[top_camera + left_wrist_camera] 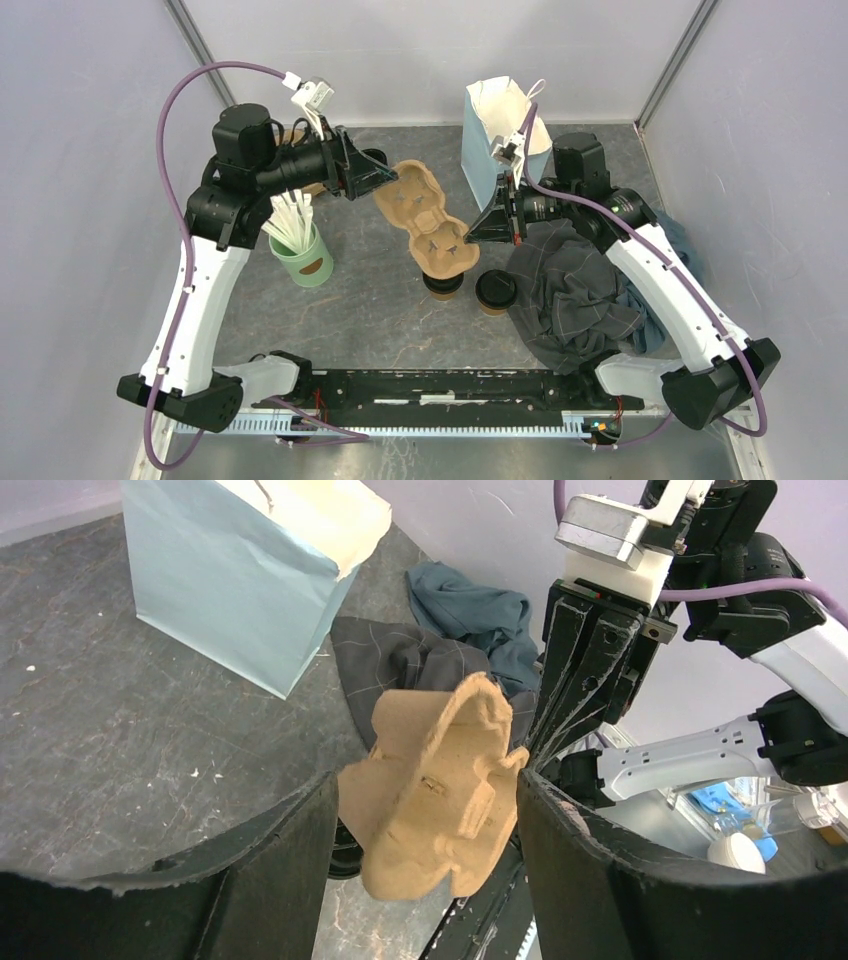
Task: Pack the takeout coffee
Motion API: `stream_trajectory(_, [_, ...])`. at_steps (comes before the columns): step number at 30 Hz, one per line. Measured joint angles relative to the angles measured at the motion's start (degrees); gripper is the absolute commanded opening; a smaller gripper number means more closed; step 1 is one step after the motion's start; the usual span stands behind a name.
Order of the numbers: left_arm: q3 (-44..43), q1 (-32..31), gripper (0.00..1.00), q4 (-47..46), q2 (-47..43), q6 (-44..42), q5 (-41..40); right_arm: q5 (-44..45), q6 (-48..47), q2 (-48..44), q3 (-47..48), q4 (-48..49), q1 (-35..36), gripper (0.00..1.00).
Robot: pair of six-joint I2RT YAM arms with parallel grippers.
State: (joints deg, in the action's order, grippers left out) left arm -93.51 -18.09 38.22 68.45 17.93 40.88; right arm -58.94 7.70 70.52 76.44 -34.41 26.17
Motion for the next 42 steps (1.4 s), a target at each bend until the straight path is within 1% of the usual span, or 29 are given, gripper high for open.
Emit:
stream_trajectory(1, [0.00,0.00,0.71,0.37,-0.15,0.00,-0.28,-0.22,-0.02,-0.09,-0.17,0.00,0.09,0.00])
stream_trajectory(2, [0.00,0.00,0.68,0.70,-0.22,-0.02,-0.33,-0.39,0.00,-0.09,-0.24,-0.02,0.09,0.00])
stream_trajectory(6, [0.04,0.00,0.51,1.40,-0.31,0.00,-0.11,-0.59,-0.02,-0.09,-0.52,0.02,0.35,0.00])
stream_trajectory(15, [1.95,0.04,0.26,1.29,-0.35,0.00,1.33,-1.25,-0.04,-0.07,-0.55,-0.22,0.46,0.00])
stream_trajectory(17, [1.99,0.02,0.22,1.18,-0.35,0.00,1.40,-1.46,-0.04,-0.07,-0.55,-0.37,0.59,0.00])
stream_trajectory(19, [1.97,0.02,0.22,1.05,-0.35,-0.02,1.38,-1.57,-0.04,-0.02,-0.55,-0.39,0.79,0.00])
stream_trajectory(21, [1.97,0.02,0.24,1.05,-0.35,-0.02,1.38,-1.68,-0.04,0.13,-0.55,-0.39,0.85,0.00])
stream_trajectory(24, [1.97,0.02,0.34,1.05,-0.33,-0.02,1.36,-1.90,-0.04,0.39,-0.57,-0.37,1.03,0.00])
stream_trajectory(27, [1.97,0.02,0.35,1.07,-0.31,-0.04,1.33,-2.10,-0.04,0.70,-0.57,-0.35,1.27,0.00])
stream_trajectory(30, [1.97,0.02,0.31,1.07,-0.17,-0.04,1.36,-2.21,-0.04,0.76,-0.57,-0.35,1.44,0.00])
stream_trajectory(31, [1.97,0.02,0.31,1.07,-0.11,-0.04,1.33,-2.29,-0.04,0.76,-0.57,-0.35,1.46,0.00])
stream_trajectory(34, [1.99,0.02,0.34,1.07,0.09,-0.04,1.36,-2.45,-0.04,0.79,-0.57,-0.37,1.49,0.00])
stream_trajectory(36, [2.01,0.02,0.40,1.05,0.15,-0.04,1.33,-2.51,-0.04,0.81,-0.57,-0.37,1.51,0.00])
stream_trajectory(39, [2.10,0.02,0.45,1.11,0.17,-0.07,1.16,-2.56,-0.02,0.81,-0.57,-0.35,1.60,0.00])
stream_trajectory(40, [2.10,0.02,0.46,1.14,0.17,-0.07,1.09,-2.54,-0.02,0.81,-0.57,-0.35,1.60,0.00])
stream_trajectory(42, [2.10,0.00,0.43,1.18,0.17,-0.07,0.96,-2.58,-0.02,0.81,-0.57,-0.07,1.60,0.00])
